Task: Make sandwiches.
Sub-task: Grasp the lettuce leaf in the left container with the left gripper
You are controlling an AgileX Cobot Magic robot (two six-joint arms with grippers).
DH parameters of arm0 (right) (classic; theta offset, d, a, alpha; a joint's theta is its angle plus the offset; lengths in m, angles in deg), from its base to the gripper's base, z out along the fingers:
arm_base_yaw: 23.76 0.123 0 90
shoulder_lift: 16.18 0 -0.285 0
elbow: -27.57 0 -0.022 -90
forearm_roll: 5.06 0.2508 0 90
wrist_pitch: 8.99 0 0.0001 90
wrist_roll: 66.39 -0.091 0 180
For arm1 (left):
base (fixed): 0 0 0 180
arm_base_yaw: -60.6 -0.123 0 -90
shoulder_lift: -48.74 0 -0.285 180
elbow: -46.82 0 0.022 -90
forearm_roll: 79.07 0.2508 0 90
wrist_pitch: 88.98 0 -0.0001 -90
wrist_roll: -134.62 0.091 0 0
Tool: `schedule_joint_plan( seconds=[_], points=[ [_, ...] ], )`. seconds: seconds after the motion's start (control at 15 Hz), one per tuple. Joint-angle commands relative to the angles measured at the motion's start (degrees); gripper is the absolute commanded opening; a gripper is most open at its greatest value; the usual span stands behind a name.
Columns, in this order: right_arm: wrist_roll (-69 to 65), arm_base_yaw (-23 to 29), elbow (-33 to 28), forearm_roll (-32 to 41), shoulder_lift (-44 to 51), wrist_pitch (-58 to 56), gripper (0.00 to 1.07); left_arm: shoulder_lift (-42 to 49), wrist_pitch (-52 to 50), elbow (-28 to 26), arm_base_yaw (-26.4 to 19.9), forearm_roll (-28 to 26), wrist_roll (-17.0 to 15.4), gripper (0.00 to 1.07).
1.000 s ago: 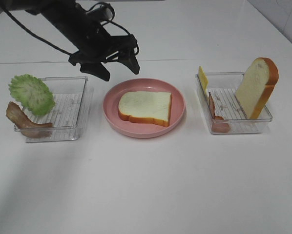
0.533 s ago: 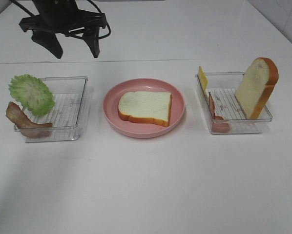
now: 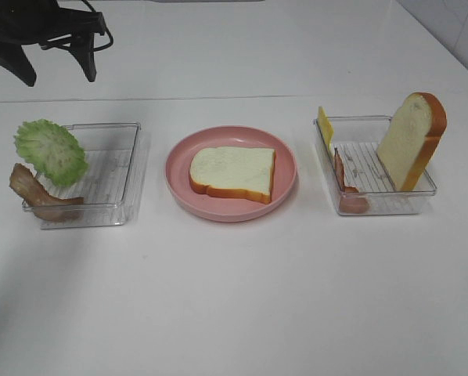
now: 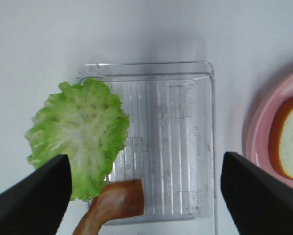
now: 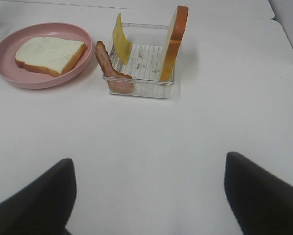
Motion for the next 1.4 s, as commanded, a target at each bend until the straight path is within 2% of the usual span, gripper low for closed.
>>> schedule_joint_plan(
  seconds=[0.07, 0.2, 0.53, 1.0, 1.27, 1.33, 1.4],
  points=[
    [0.11, -0.40, -0.29, -0.23, 0.74, 0.52, 0.78, -0.11, 4.53, -0.11, -2.29, 1.55, 1.78, 0.79],
    [0.11, -0.40, -0.29, -0.23, 0.74, 0.52, 0.78, -1.89, 4.47, -0.11, -4.41, 2.29, 2.06, 0.79],
    [0.11, -0.40, -0.29, -0.23, 0.74, 0.52, 0.78, -7.79, 4.47, -0.11, -4.93, 2.29, 4.47, 0.74],
    [0.11, -0.40, -0.29, -0.23, 0.74, 0.52, 0.78, -13.06, 4.47, -0.11, -4.93, 4.24, 4.47, 0.73],
    [0.11, -0.40, -0.29, -0.23, 0.74, 0.52, 0.78, -13.01, 1.55, -0.11, -4.93, 4.53, 4.41, 0.26],
    [0.11, -0.40, -0.29, -0.23, 0.74, 0.52, 0.78, -13.01, 0.86, -0.11, -4.93, 4.53, 4.24, 0.16],
    [0.11, -0.40, -0.29, -0.23, 0.74, 0.52, 0.78, -13.01, 0.74, -0.11, -4.93, 4.53, 4.18, 0.11]
  ],
)
